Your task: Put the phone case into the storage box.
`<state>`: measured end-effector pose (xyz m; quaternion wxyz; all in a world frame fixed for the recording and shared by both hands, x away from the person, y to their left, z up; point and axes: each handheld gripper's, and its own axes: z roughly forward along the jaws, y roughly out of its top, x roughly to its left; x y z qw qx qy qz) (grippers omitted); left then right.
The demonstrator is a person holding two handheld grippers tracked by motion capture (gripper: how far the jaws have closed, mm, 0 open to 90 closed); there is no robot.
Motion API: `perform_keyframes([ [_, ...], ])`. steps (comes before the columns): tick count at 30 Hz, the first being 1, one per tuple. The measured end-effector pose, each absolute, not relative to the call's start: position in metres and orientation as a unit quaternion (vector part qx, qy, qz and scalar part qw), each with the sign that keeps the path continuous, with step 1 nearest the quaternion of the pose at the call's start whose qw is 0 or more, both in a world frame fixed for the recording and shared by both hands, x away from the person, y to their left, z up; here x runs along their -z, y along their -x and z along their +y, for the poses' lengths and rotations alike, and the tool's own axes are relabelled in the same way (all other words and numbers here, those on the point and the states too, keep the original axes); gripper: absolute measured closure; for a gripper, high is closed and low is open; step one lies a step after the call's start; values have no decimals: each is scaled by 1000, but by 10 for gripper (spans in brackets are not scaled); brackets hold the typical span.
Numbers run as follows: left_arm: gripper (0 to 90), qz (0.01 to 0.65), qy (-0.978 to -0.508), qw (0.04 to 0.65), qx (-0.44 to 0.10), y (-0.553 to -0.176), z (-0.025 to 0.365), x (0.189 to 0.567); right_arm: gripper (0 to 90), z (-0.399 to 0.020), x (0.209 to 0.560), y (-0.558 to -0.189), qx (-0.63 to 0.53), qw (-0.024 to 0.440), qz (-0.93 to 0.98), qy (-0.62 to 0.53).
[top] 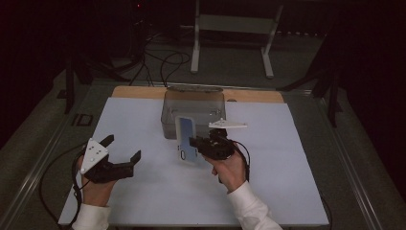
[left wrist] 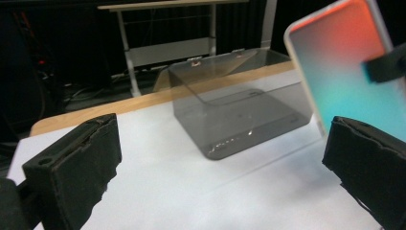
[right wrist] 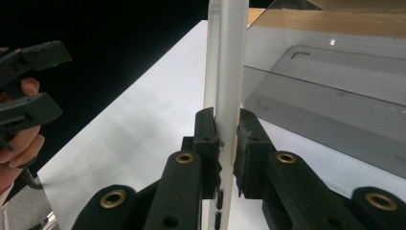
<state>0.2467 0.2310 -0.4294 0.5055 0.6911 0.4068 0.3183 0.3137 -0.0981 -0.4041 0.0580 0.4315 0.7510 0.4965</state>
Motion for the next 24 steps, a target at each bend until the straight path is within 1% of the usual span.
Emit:
perform_keyframes([
  [9, 2, 433, -667, 509, -330, -230, 247, 456, 815, -103, 399, -316, -491, 58, 752, -436],
  [16, 2, 444, -678, 490, -321, -221, 251, 475, 815, -103, 395, -319, -482, 65, 758, -434],
  [21, 1, 444, -680, 485, -326, -218, 251, 481, 816, -103, 392, -324, -478, 48, 757, -443],
  [24, 2, 445, -679, 475, -339, -217, 249, 486, 815, -102, 389, -326, -476, 45, 757, -445],
])
